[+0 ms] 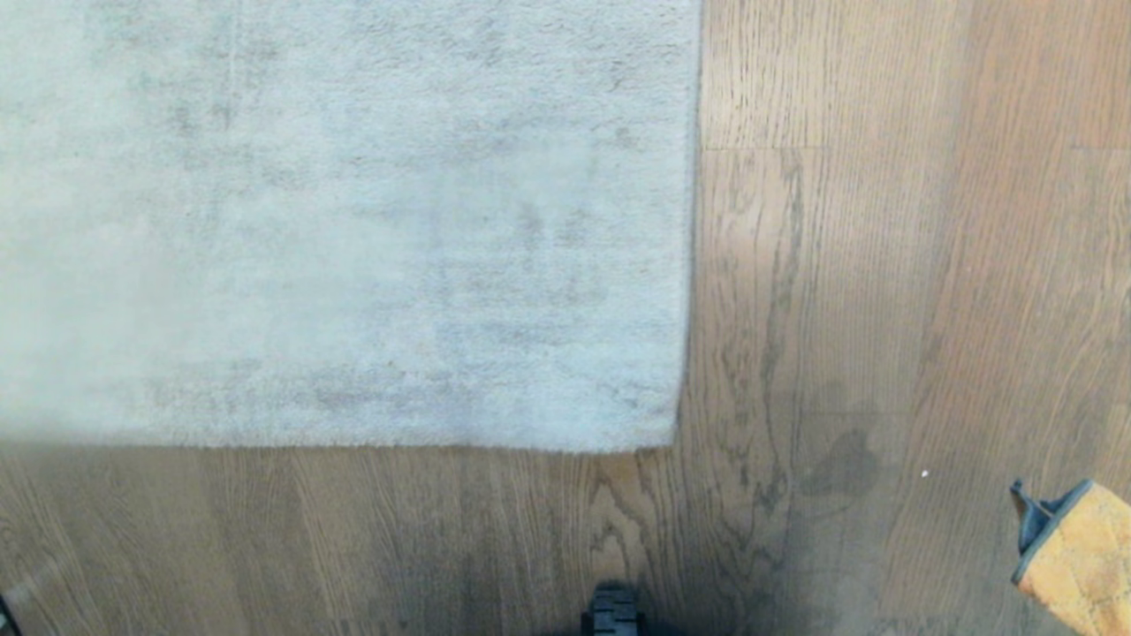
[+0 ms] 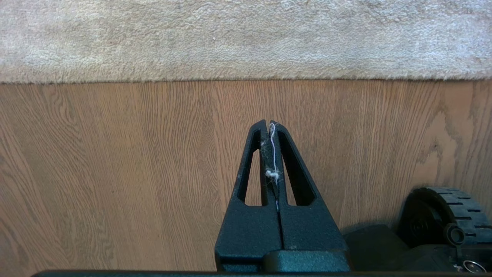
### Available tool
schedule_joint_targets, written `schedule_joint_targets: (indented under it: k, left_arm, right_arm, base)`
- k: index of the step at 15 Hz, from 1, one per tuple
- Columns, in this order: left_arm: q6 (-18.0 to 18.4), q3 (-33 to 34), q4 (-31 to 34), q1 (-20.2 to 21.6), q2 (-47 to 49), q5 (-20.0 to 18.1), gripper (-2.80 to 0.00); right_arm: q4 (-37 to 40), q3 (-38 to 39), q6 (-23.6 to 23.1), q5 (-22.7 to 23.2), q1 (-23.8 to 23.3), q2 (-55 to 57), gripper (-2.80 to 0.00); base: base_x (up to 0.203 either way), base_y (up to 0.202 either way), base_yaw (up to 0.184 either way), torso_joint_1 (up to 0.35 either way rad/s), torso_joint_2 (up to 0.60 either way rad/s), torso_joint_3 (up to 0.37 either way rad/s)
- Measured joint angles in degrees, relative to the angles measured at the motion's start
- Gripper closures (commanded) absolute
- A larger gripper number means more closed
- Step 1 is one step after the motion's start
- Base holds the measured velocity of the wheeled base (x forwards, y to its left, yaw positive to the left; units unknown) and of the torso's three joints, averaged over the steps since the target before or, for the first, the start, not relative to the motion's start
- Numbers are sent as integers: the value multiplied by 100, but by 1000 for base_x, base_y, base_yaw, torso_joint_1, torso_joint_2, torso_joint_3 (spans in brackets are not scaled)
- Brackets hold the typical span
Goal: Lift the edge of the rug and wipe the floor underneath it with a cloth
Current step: Put down the rag
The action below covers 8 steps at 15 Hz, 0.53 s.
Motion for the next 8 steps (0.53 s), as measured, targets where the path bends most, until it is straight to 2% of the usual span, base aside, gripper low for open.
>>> schedule_joint_targets:
  k: [8]
  left_arm:
    - [15, 2, 7, 0, 0, 0, 0]
  right_arm:
    - [0, 0, -1, -4, -2, 0, 0]
  base:
    - [0, 0, 0, 0, 0, 0]
